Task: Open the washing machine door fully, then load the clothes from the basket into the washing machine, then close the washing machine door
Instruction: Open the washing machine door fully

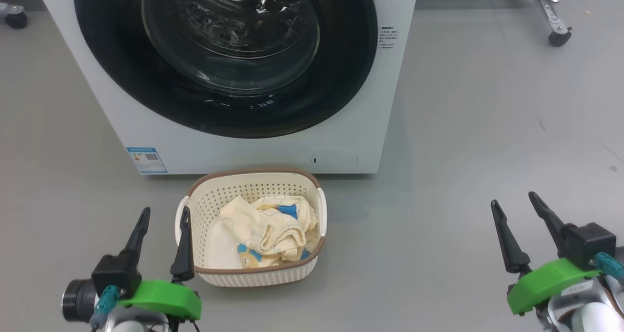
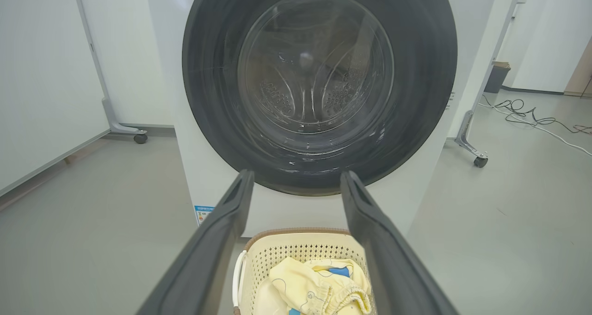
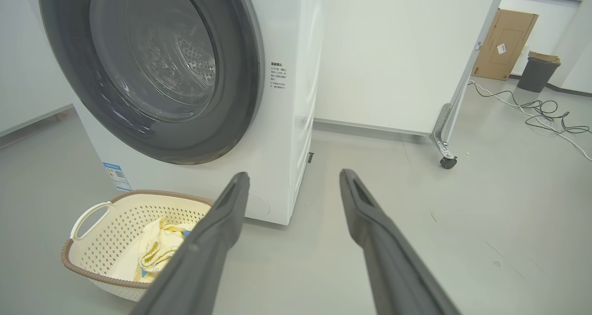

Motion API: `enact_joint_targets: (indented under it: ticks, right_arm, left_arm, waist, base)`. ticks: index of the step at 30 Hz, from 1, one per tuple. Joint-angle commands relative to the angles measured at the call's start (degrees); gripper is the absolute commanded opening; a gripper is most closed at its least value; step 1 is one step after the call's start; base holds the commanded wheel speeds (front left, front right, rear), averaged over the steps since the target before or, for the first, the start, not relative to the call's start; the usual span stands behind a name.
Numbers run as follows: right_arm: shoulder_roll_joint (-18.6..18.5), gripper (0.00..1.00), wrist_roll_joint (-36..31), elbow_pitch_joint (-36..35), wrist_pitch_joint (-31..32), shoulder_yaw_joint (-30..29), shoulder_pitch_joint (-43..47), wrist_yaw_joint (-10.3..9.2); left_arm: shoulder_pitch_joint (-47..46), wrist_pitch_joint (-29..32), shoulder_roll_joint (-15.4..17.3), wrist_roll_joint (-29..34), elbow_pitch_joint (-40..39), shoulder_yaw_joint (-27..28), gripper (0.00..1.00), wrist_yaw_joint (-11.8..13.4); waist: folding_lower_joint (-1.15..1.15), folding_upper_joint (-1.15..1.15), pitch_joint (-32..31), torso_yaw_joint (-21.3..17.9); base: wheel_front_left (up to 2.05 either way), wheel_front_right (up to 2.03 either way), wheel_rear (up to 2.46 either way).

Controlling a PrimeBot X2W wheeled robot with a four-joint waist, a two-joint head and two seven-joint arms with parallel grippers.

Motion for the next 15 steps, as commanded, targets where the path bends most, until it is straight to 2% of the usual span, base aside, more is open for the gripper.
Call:
enact_joint_targets:
  ticks: [1,8,15]
  right_arm:
    - [-0.51,1.00,-0.42,-2.19,0.00,0.97,-2.01,0.21]
    - [-0.39,1.00,-0.46,-2.00,-0.13,0.80,-2.15,0.21]
    - [-0.31,1.00,-0.54,-2.09,-0.11,0.70,-2.29,0.21]
  left_arm:
    - [-3.22,-0.80,0.57,0.36,-1.94,1.91,1.00,0.18]
    - [-3.24,-0.80,0.55,-0.11,-2.28,2.43,1.00,0.24]
    - [-3.24,-0.80,0.54,-0.15,-2.72,2.30,1.00,-0.25]
  waist:
    - [-0.01,0.00,0.09,0.00]
    - [-0.01,0.00,0.18,-0.08]
    - [-0.01,0.00,0.34,-0.26]
  base:
    - [1.10,1.36,-2.46]
    - [1.07,1.13,-2.20]
    - [0.59,0.59,-1.17]
